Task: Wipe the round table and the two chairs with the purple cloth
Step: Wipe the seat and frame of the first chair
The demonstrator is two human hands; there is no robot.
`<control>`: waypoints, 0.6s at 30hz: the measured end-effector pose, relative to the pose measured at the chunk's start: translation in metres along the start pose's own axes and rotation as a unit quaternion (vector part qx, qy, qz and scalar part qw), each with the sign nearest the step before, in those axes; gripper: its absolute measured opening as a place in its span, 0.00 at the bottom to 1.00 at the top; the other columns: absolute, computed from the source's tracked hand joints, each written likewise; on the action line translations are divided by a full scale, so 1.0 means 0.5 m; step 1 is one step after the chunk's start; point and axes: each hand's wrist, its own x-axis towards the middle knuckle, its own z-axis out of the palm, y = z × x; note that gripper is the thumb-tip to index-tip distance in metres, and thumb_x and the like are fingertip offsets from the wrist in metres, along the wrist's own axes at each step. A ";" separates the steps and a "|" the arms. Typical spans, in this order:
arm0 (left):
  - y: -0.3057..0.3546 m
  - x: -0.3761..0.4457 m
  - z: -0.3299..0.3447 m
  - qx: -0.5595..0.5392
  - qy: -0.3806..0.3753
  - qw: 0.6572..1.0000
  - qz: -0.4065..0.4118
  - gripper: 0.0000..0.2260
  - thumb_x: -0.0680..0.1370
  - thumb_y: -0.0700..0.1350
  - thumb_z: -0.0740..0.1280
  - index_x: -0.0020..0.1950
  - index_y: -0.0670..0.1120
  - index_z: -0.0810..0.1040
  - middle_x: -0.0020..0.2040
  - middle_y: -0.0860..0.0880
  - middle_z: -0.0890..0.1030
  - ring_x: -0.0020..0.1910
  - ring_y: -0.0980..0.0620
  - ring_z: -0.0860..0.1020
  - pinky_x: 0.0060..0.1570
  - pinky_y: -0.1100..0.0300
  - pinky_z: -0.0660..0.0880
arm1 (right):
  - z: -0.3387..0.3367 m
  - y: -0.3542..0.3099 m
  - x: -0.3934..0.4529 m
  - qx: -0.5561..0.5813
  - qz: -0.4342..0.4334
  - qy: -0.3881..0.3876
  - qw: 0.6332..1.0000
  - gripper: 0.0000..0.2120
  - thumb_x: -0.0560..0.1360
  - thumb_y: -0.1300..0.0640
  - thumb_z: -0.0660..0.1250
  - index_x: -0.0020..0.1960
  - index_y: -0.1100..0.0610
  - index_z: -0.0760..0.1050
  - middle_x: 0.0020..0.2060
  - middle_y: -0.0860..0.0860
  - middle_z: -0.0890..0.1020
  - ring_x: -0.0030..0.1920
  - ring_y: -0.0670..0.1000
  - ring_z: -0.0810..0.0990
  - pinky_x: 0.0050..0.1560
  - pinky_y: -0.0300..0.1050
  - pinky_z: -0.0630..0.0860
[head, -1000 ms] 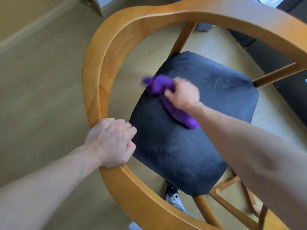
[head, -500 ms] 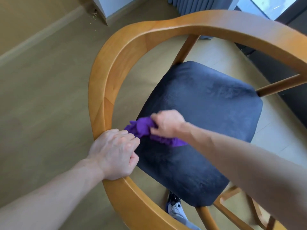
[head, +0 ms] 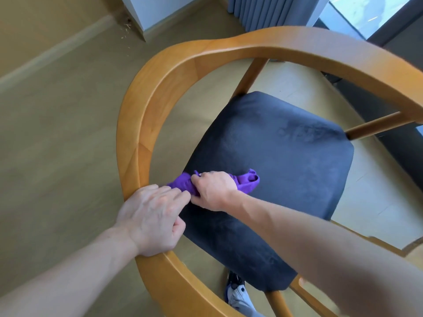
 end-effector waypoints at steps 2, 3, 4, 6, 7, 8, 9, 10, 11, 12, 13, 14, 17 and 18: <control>0.000 0.001 0.000 0.002 0.003 1.000 0.000 0.07 0.68 0.45 0.57 0.40 0.47 0.74 0.32 0.52 0.73 0.32 0.46 0.74 0.34 0.54 0.71 | -0.016 0.032 0.009 -0.021 -0.026 -0.016 0.999 0.17 0.74 0.38 0.62 0.44 0.51 0.65 0.34 0.50 0.75 0.38 0.60 0.82 0.31 0.45 0.65; -0.001 0.001 0.001 0.001 -0.001 1.000 -0.003 0.08 0.69 0.45 0.57 0.40 0.47 0.75 0.33 0.52 0.74 0.32 0.46 0.75 0.34 0.53 0.72 | -0.028 0.057 0.022 -0.018 0.008 0.010 1.000 0.16 0.73 0.37 0.61 0.44 0.50 0.66 0.35 0.50 0.76 0.39 0.60 0.82 0.32 0.46 0.66; -0.002 0.000 0.002 -0.001 -0.007 1.000 -0.005 0.09 0.69 0.46 0.56 0.41 0.47 0.75 0.33 0.52 0.75 0.33 0.47 0.75 0.35 0.53 0.73 | -0.042 0.086 0.033 0.000 0.069 0.058 0.996 0.16 0.73 0.38 0.61 0.45 0.50 0.67 0.38 0.51 0.79 0.40 0.59 0.82 0.34 0.47 0.67; -0.006 -0.002 0.004 -0.004 -0.016 1.000 -0.008 0.10 0.71 0.47 0.56 0.42 0.48 0.76 0.34 0.53 0.76 0.33 0.48 0.75 0.35 0.53 0.74 | -0.068 0.147 0.040 0.082 0.235 0.174 0.953 0.16 0.75 0.39 0.61 0.47 0.51 0.69 0.43 0.53 0.81 0.42 0.58 0.79 0.38 0.48 0.67; -0.006 -0.003 0.006 -0.006 -0.020 1.000 -0.010 0.10 0.71 0.47 0.56 0.42 0.49 0.76 0.34 0.53 0.76 0.33 0.49 0.75 0.35 0.53 0.74 | -0.076 0.170 0.037 0.139 0.315 0.226 0.911 0.16 0.76 0.39 0.60 0.48 0.52 0.69 0.45 0.54 0.81 0.43 0.57 0.79 0.40 0.48 0.67; -0.005 -0.005 0.007 -0.010 -0.022 1.000 -0.013 0.10 0.72 0.47 0.55 0.42 0.49 0.76 0.34 0.54 0.75 0.32 0.50 0.75 0.34 0.54 0.74 | -0.079 0.186 0.035 0.199 0.382 0.264 0.863 0.17 0.77 0.39 0.60 0.49 0.53 0.69 0.47 0.55 0.81 0.45 0.58 0.80 0.42 0.48 0.67; -0.004 -0.004 0.007 -0.013 -0.019 1.000 -0.014 0.10 0.72 0.47 0.55 0.42 0.49 0.75 0.33 0.54 0.75 0.32 0.50 0.74 0.34 0.54 0.73 | -0.078 0.194 0.035 0.247 0.427 0.285 0.822 0.18 0.77 0.38 0.59 0.49 0.54 0.69 0.48 0.56 0.82 0.47 0.60 0.81 0.43 0.49 0.67; -0.004 -0.003 0.006 -0.015 -0.015 1.000 -0.014 0.10 0.71 0.47 0.55 0.41 0.49 0.75 0.33 0.54 0.74 0.31 0.50 0.74 0.34 0.55 0.73 | -0.077 0.188 0.039 0.269 0.448 0.290 0.802 0.18 0.77 0.38 0.58 0.50 0.54 0.69 0.48 0.57 0.82 0.49 0.62 0.81 0.44 0.49 0.67; -0.005 -0.001 0.006 -0.016 -0.013 1.000 -0.011 0.10 0.71 0.47 0.55 0.41 0.49 0.75 0.32 0.54 0.74 0.31 0.49 0.74 0.33 0.55 0.72 | -0.073 0.174 0.043 0.262 0.448 0.281 0.807 0.18 0.77 0.39 0.58 0.50 0.54 0.69 0.48 0.57 0.82 0.49 0.62 0.81 0.43 0.49 0.67; -0.006 0.001 0.005 -0.016 -0.011 1.000 -0.008 0.10 0.71 0.47 0.55 0.41 0.49 0.75 0.32 0.53 0.74 0.31 0.49 0.74 0.33 0.55 0.72 | -0.063 0.152 0.044 0.236 0.427 0.265 0.832 0.18 0.77 0.39 0.59 0.51 0.54 0.69 0.47 0.57 0.82 0.47 0.62 0.81 0.43 0.49 0.67; -0.006 0.002 0.003 -0.014 -0.011 1.000 -0.006 0.09 0.71 0.47 0.55 0.41 0.49 0.75 0.32 0.53 0.74 0.31 0.49 0.74 0.33 0.56 0.71 | -0.050 0.125 0.041 0.202 0.386 0.240 0.868 0.17 0.77 0.39 0.59 0.51 0.54 0.69 0.45 0.57 0.82 0.45 0.61 0.81 0.42 0.49 0.67; -0.005 0.001 0.002 -0.011 -0.011 1.000 -0.006 0.09 0.71 0.47 0.55 0.41 0.49 0.75 0.32 0.53 0.74 0.31 0.49 0.74 0.33 0.56 0.70 | -0.034 0.095 0.032 0.166 0.328 0.202 0.908 0.17 0.76 0.40 0.59 0.49 0.54 0.69 0.43 0.57 0.81 0.43 0.61 0.80 0.40 0.49 0.67; 0.000 -0.001 -0.002 0.004 -0.014 1.000 -0.011 0.09 0.69 0.46 0.56 0.40 0.47 0.75 0.32 0.52 0.75 0.32 0.46 0.75 0.34 0.54 0.71 | 0.013 0.011 -0.031 0.067 0.103 0.038 0.992 0.16 0.76 0.39 0.61 0.45 0.52 0.64 0.34 0.52 0.73 0.38 0.61 0.80 0.34 0.48 0.65; 0.000 0.001 -0.003 0.010 -0.015 1.000 -0.009 0.09 0.69 0.46 0.56 0.41 0.47 0.75 0.32 0.52 0.75 0.32 0.46 0.75 0.34 0.53 0.71 | 0.029 -0.004 -0.056 0.040 0.042 -0.018 0.998 0.17 0.76 0.39 0.62 0.45 0.53 0.64 0.32 0.50 0.70 0.36 0.61 0.79 0.33 0.47 0.64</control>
